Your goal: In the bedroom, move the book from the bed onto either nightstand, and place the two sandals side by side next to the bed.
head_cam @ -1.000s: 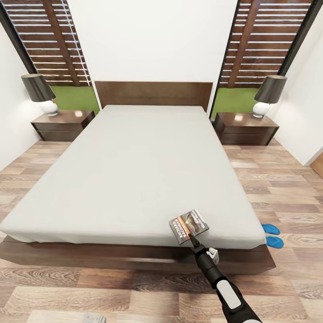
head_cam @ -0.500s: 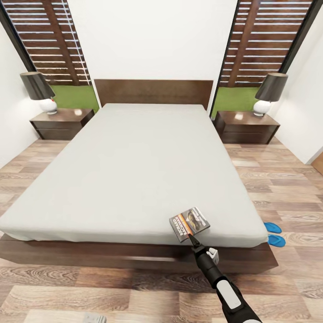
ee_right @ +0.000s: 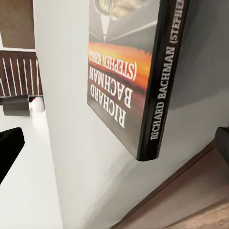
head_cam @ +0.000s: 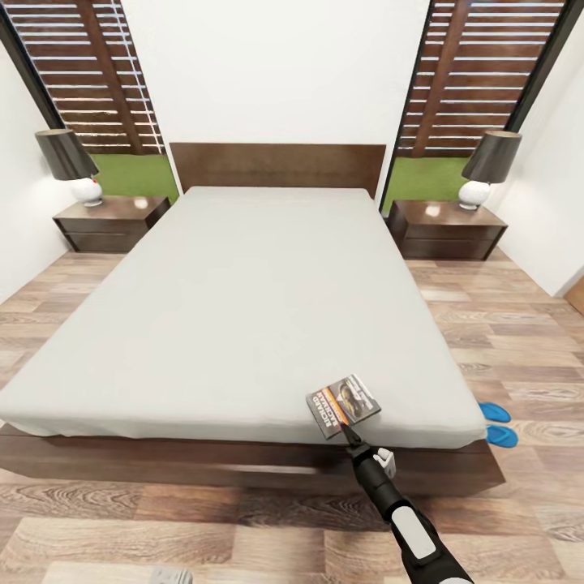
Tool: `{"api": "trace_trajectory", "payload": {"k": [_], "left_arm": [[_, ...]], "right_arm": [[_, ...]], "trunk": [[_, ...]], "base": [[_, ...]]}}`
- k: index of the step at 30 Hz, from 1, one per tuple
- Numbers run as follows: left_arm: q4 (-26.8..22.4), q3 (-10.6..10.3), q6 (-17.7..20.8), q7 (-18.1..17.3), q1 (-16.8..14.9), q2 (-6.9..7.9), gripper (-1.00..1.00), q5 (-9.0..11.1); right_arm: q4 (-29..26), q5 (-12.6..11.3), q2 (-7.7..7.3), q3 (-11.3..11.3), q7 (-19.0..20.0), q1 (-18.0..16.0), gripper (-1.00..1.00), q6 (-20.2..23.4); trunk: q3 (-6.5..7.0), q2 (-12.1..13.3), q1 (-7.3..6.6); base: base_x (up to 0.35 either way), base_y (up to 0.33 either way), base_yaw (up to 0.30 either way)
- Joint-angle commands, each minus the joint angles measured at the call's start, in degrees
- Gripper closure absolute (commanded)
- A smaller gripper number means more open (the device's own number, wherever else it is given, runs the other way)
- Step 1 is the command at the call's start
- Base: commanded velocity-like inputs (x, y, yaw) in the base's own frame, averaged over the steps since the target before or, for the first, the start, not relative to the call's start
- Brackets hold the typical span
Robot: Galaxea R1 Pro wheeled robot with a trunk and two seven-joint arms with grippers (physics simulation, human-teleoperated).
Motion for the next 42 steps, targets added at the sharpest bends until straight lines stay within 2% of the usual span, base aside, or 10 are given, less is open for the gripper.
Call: {"api": "trace_trajectory", "payload": {"k": [1, 32, 36, 42], "left_arm": [[0.0, -0.5, -0.2, -0.1, 0.0, 0.01, -1.00, 0.4], [0.0, -0.5, -0.2, -0.1, 0.0, -0.07, -1.00, 0.4], [0.0, -0.5, -0.2, -0.1, 0.0, -0.07, -1.00, 0.4], [0.0, -0.5, -0.2, -0.1, 0.0, -0.07, -1.00, 0.4]], "right_arm": [[0.0, -0.4, 0.06, -0.3, 0.2, 0.0, -1.00, 0.6], [0.0, -0.4, 0.06, -0.3, 0.2, 0.0, -1.00, 0.6], [0.0, -0.4, 0.06, -0.3, 0.2, 0.0, -1.00, 0.6], [0.0, -0.4, 0.06, -0.3, 0.2, 0.0, -1.00, 0.6]], "trunk": [[-0.04, 0.0, 0.01], [-0.04, 0.0, 0.01], [-0.76, -1.6, 0.89], [-0.76, -1.6, 0.89]], "base": [[0.217, 0.000, 0.000], [0.055, 0.000, 0.000], [0.000, 0.000, 0.000], [0.000, 0.000, 0.000]]}}
